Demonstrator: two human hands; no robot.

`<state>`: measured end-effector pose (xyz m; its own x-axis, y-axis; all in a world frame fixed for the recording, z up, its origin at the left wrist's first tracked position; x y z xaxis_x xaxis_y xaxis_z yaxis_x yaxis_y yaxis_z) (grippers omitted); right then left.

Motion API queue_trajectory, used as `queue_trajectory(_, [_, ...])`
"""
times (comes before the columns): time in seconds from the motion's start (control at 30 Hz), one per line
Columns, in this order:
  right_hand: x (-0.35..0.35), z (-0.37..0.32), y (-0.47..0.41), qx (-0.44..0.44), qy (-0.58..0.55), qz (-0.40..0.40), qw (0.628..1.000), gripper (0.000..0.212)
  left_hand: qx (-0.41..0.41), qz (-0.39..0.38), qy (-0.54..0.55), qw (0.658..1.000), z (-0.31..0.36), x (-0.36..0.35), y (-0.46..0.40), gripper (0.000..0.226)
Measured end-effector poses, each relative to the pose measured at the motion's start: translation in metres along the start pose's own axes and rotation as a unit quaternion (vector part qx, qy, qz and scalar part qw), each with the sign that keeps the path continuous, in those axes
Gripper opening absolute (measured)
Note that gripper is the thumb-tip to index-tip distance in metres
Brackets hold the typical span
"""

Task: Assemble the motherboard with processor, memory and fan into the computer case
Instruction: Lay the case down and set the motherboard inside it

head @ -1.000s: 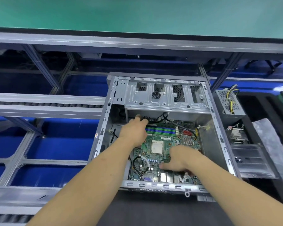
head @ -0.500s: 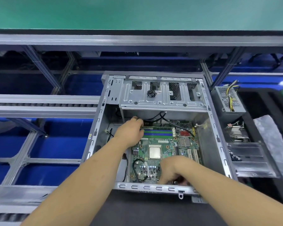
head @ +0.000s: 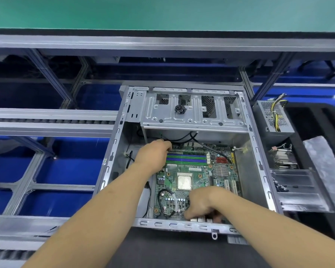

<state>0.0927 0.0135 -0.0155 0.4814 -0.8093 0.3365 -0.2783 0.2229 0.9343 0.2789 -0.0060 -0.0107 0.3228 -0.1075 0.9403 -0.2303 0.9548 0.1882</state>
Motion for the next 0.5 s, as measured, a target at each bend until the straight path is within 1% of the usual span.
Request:
queue_trajectory(0.07, [0.000,0.001,0.000,-0.006,-0.007,-0.003,1.000,0.051,0.002,0.005,0.000,1.000,0.001,0.000,0.001,0.029])
queue_trajectory(0.17, [0.000,0.002,0.002,-0.014,-0.018,-0.002,1.000,0.060,0.012,-0.005,-0.012,1.000,0.008,-0.003,0.001,0.021])
queue_trajectory(0.2, [0.001,0.000,0.003,-0.010,-0.007,-0.002,1.000,0.059,0.012,-0.016,-0.025,1.000,0.012,-0.004,0.001,0.023])
queue_trajectory(0.27, [0.003,-0.005,0.007,0.014,0.034,0.003,0.999,0.046,0.007,-0.035,-0.051,0.998,0.018,-0.007,0.001,0.037])
queue_trajectory(0.3, [0.005,-0.007,0.009,0.024,0.050,0.008,0.998,0.043,0.006,-0.037,-0.056,0.998,0.019,-0.008,0.001,0.041])
queue_trajectory(0.37, [0.006,-0.008,0.011,0.028,0.066,0.008,0.997,0.048,0.004,-0.031,-0.048,0.998,0.019,-0.007,0.001,0.037])
queue_trajectory(0.43, [0.005,-0.008,0.010,0.028,0.075,0.003,0.997,0.043,-0.001,-0.021,-0.028,0.999,0.016,-0.007,0.002,0.026])
queue_trajectory(0.5, [0.003,-0.008,0.006,0.024,0.063,-0.004,0.998,0.043,0.000,-0.013,-0.006,1.000,0.013,-0.006,0.002,0.021])
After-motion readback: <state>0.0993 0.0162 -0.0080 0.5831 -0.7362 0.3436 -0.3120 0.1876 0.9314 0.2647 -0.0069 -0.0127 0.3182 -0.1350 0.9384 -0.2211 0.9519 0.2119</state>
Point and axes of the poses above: each hand's wrist, its own y-axis away from the middle knuckle, its own x-axis out of the back of the hand, z = x × y, the point moved 5 cm from there along -y, towards the middle knuckle, and after that the axes turned 1 degree about -x, right-handed, at the moved point
